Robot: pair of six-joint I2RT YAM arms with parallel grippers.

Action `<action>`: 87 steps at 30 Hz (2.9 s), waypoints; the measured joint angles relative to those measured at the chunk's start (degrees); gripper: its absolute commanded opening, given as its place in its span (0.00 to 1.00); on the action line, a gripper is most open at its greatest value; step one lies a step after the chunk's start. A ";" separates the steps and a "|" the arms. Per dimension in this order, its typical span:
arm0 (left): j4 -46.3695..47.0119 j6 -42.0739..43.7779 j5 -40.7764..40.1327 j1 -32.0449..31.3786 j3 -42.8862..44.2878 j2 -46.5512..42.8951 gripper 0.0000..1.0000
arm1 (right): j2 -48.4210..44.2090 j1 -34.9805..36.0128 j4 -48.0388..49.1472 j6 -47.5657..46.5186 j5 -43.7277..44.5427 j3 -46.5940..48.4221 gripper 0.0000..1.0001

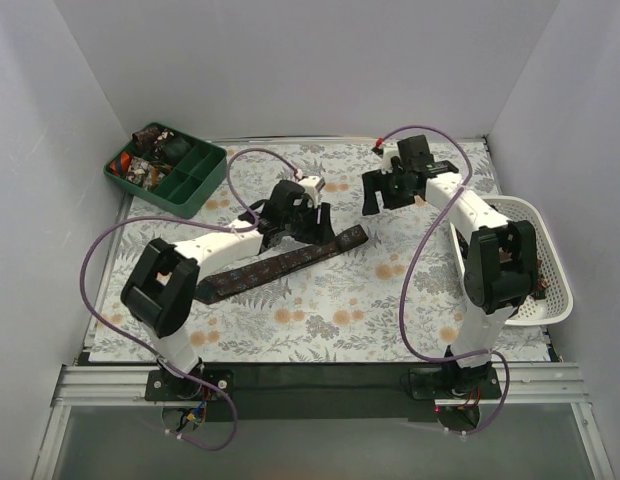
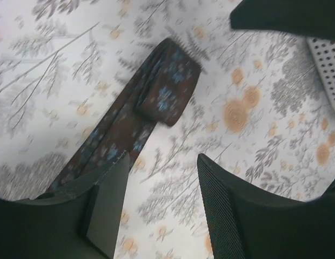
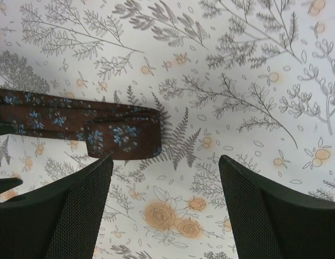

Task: Roll the ties
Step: Roll the tie

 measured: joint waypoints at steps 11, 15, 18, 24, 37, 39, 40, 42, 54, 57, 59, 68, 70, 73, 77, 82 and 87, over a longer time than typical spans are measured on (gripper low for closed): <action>1.55 -0.44 1.99 -3.54 12.61 15.69 0.30 | 4.20 -7.74 8.79 4.02 -18.64 -7.98 0.72; 1.16 -0.35 2.03 -3.48 12.61 17.99 0.25 | 6.36 -7.76 12.41 5.11 -22.77 -9.79 0.70; 1.20 -0.31 2.03 -3.21 12.50 18.51 0.23 | 7.61 -7.74 14.67 6.08 -25.40 -11.47 0.67; 2.12 -0.11 2.69 -2.21 11.23 18.51 0.22 | 9.68 -7.74 19.23 7.28 -29.90 -14.27 0.63; 3.61 1.44 4.42 -1.29 10.54 19.28 0.22 | 12.87 -7.58 32.89 12.94 -38.86 -18.49 0.52; 3.67 1.66 4.66 -1.20 10.54 19.28 0.22 | 13.66 -7.26 35.26 14.03 -39.32 -18.88 0.44; 3.74 1.79 4.70 -1.18 10.54 19.30 0.22 | 14.08 -7.04 36.09 14.34 -39.54 -18.91 0.39; 3.74 2.01 4.76 -1.16 10.45 19.32 0.22 | 14.88 -6.60 37.20 14.86 -39.21 -18.91 0.21; 3.89 4.87 3.43 0.17 1.99 12.66 0.43 | 11.13 -6.01 36.83 14.40 -34.34 -21.03 0.01; 2.86 7.32 1.95 2.84 -2.29 7.52 0.43 | 10.19 -5.99 35.54 13.90 -33.75 -21.03 0.01; 2.60 8.87 0.66 4.76 -4.55 4.83 0.42 | 9.77 -5.99 34.82 13.79 -33.66 -21.03 0.01; 3.78 9.77 -2.03 6.58 -14.95 -0.92 0.41 | 6.62 -5.92 29.90 13.66 -29.88 -21.03 0.01; 4.85 8.81 -1.44 6.40 -16.87 -2.25 0.40 | 5.79 -5.84 28.61 13.81 -28.96 -21.03 0.01; 6.51 7.50 -0.55 6.23 -19.04 -3.56 0.40 | 4.79 -5.77 27.17 14.08 -27.65 -21.03 0.01; 7.19 5.95 0.15 6.23 -21.53 -5.73 0.41 | 3.21 -5.35 24.17 13.53 -23.76 -21.00 0.01; 3.96 5.38 -0.33 6.23 -23.12 -9.03 0.42 | 0.07 -3.67 19.19 10.34 -14.05 -20.20 0.01; -0.63 5.42 -1.57 6.27 -23.21 -13.53 0.43 | -2.51 -0.09 15.41 5.53 0.50 -17.31 0.01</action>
